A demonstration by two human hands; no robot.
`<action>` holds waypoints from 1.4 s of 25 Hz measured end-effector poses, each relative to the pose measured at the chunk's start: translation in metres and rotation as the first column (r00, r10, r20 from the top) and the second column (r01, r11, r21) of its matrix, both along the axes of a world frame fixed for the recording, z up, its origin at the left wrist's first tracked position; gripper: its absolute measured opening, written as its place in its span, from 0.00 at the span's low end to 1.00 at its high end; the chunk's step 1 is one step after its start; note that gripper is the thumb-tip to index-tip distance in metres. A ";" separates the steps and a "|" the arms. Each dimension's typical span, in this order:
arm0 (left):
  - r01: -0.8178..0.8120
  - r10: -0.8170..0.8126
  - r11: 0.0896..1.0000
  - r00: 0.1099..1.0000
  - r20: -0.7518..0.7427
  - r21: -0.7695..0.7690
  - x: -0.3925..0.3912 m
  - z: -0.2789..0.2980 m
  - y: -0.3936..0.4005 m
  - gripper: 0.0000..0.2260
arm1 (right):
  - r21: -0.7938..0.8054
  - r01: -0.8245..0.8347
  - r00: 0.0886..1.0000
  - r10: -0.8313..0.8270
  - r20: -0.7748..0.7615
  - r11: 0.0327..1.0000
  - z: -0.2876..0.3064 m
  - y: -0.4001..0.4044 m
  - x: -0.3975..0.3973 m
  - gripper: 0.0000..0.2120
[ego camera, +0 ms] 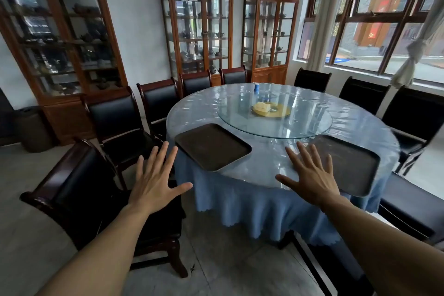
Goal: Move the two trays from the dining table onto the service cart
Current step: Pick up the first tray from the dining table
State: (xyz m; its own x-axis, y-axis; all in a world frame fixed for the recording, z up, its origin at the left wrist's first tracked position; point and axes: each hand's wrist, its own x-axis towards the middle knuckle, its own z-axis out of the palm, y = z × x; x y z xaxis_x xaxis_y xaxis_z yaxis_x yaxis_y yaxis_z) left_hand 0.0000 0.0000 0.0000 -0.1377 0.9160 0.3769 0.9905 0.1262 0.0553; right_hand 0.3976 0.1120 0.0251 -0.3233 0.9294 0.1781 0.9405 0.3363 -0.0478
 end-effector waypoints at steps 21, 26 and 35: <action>-0.180 0.190 0.973 0.980 0.054 -0.146 -0.003 -0.036 0.271 0.48 | -0.143 -0.138 0.989 0.145 0.037 0.980 -0.038 0.332 -0.035 0.45; -0.205 0.222 0.960 0.973 0.072 -0.192 -0.028 -0.052 0.312 0.48 | -0.173 -0.150 0.984 0.164 0.067 0.973 -0.056 0.382 -0.069 0.43; -0.181 0.218 0.952 0.967 0.132 -0.248 -0.115 -0.097 0.426 0.46 | -0.204 -0.120 0.991 0.131 0.040 0.972 -0.088 0.479 -0.160 0.42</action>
State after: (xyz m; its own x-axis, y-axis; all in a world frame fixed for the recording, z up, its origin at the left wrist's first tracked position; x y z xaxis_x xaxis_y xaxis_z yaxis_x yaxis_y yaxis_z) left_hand -0.1152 0.4265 -0.0974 -0.3665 0.9232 0.1160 0.9250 0.3481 0.1521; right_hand 0.2371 0.5908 -0.0626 -0.4433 0.8959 -0.0282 0.8946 0.4402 -0.0775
